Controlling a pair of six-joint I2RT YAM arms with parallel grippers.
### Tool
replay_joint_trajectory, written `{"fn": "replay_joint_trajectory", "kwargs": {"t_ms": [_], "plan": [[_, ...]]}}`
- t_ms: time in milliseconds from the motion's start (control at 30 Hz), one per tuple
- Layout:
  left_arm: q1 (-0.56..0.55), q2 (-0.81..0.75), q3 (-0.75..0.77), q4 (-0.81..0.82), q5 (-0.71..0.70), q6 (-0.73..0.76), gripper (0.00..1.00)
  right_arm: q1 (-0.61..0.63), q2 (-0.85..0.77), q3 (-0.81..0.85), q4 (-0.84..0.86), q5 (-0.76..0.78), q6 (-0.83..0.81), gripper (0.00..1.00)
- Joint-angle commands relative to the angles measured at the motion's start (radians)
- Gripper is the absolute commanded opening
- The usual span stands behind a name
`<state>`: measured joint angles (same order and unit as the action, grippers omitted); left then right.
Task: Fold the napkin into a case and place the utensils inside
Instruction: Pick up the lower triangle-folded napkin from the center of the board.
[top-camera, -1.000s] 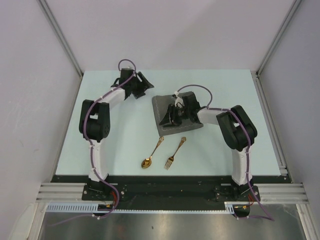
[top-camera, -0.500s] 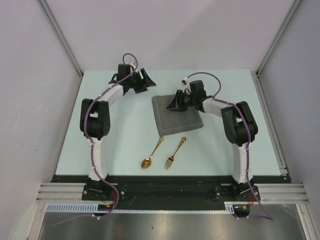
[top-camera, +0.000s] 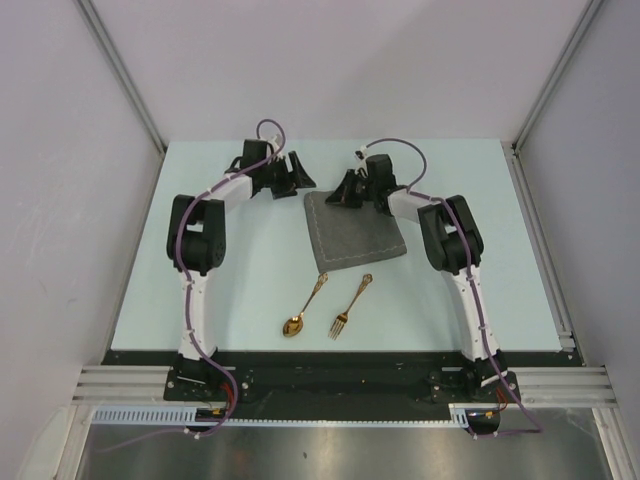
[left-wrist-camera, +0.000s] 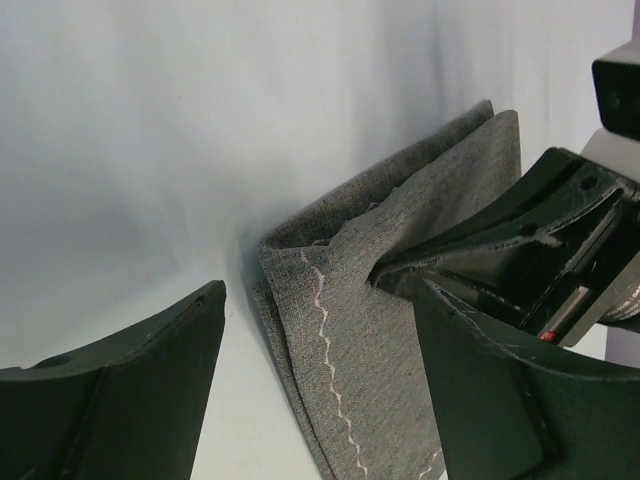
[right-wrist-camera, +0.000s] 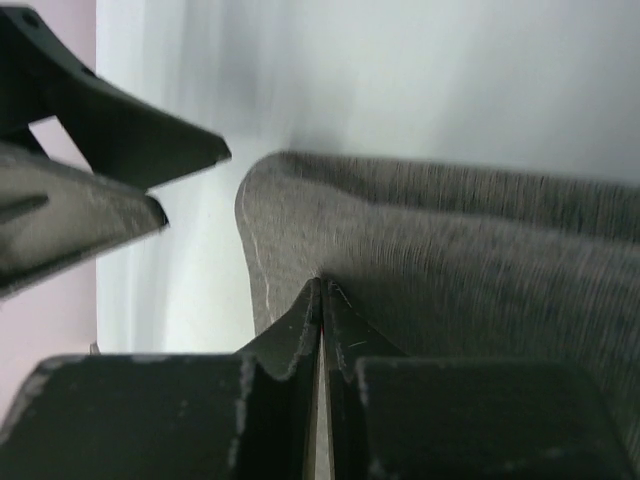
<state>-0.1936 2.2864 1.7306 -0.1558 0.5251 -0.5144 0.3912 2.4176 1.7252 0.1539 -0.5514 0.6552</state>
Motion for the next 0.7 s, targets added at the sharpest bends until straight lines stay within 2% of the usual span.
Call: {"fn": "replay_joint_trajectory", "kwargs": {"t_ms": [0,200,300,433,600,667], "plan": [[-0.007,0.001,-0.005,-0.002,-0.011,0.05,0.79,0.003,0.024,0.089,0.018,0.03,0.003,0.05],[-0.01,0.012,-0.014,-0.071,-0.04,-0.007,0.74,0.005,0.08,0.134,-0.051,0.042,0.014,0.05],[-0.013,-0.04,-0.12,-0.001,-0.031,-0.068,0.73,0.011,0.116,0.174,-0.097,0.051,0.008,0.05],[-0.024,-0.145,-0.297,0.151,-0.083,-0.176,0.6,0.017,0.155,0.232,-0.151,0.065,0.011,0.05],[-0.04,-0.114,-0.292,0.144,-0.091,-0.203,0.59,0.031,0.152,0.277,-0.224,0.087,-0.026,0.05],[-0.04,-0.091,-0.292,0.144,-0.082,-0.222,0.63,0.037,0.159,0.304,-0.263,0.087,-0.046,0.05]]}}
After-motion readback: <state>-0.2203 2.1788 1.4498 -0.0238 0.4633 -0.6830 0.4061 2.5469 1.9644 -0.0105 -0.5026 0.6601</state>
